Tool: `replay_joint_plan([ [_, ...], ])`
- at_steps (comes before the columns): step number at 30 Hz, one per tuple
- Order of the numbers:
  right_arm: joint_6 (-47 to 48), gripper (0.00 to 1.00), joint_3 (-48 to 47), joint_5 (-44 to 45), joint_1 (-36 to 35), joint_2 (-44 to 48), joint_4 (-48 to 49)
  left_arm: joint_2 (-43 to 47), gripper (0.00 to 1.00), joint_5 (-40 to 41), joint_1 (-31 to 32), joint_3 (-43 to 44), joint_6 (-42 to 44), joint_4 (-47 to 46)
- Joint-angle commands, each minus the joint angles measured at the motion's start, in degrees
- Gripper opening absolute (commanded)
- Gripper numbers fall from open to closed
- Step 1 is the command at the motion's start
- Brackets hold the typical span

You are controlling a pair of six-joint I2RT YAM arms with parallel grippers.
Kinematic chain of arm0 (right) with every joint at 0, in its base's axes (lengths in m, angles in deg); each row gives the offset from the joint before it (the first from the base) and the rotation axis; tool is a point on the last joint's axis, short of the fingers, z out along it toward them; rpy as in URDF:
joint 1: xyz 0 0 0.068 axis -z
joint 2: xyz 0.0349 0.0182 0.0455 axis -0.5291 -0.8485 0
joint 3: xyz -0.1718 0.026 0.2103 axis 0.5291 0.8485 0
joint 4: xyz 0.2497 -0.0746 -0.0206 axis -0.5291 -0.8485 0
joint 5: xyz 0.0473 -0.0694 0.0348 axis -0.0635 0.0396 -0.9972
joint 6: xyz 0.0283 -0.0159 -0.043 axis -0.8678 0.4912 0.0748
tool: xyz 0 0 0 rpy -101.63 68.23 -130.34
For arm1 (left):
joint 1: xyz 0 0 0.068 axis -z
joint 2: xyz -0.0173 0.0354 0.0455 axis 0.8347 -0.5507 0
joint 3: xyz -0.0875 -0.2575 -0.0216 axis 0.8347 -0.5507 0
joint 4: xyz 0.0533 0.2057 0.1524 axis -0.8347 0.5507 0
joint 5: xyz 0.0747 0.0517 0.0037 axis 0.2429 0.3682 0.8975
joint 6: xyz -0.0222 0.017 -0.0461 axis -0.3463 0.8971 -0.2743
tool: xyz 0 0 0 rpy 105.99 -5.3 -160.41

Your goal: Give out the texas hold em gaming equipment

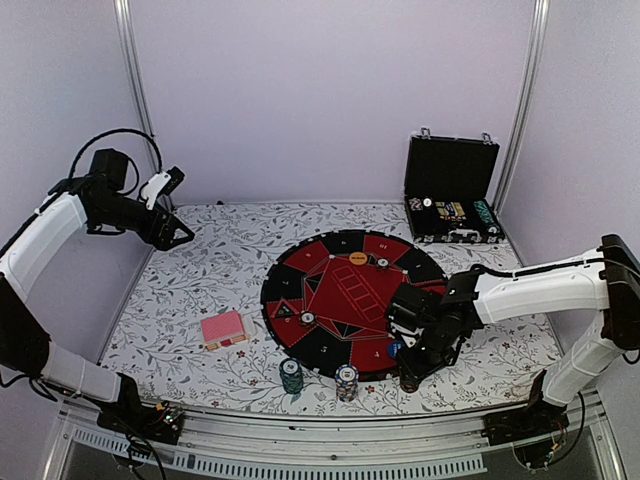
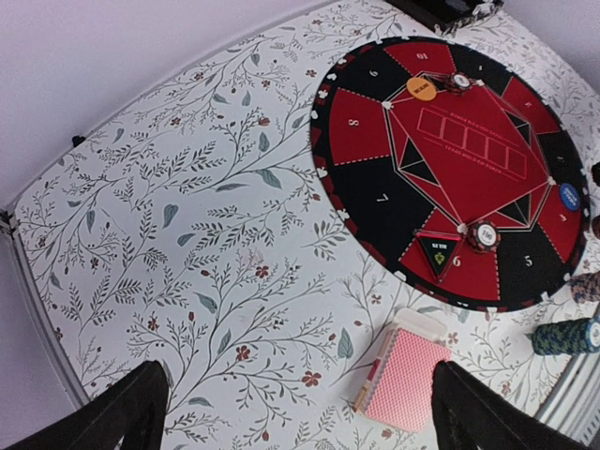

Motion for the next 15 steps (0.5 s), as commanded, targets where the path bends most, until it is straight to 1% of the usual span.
replay_joint_plan([
  [1, -0.39, 0.24, -2.03, 1.65, -0.26, 1.94, -1.22, -0.21, 1.0, -0.03, 0.56, 1.56, 0.22, 0.65],
  [5, 0.58, 0.23, -3.03, 1.76, 2.07, 2.88, -2.25, -0.21, 1.0, 0.03, 0.56, 1.53, 0.28, 0.65],
  [9, 2.2, 0.22, -3.16, 4.66, 6.87, 4.68, -2.05, -0.13, 1.0, -0.03, 0.56, 1.52, 0.37, 0.69],
  [15, 6.21, 0.2, -4.3, 5.42, 12.85, 3.04, 2.19, -0.18, 1.0, -0.17, 0.56, 1.78, 0.19, 0.65],
])
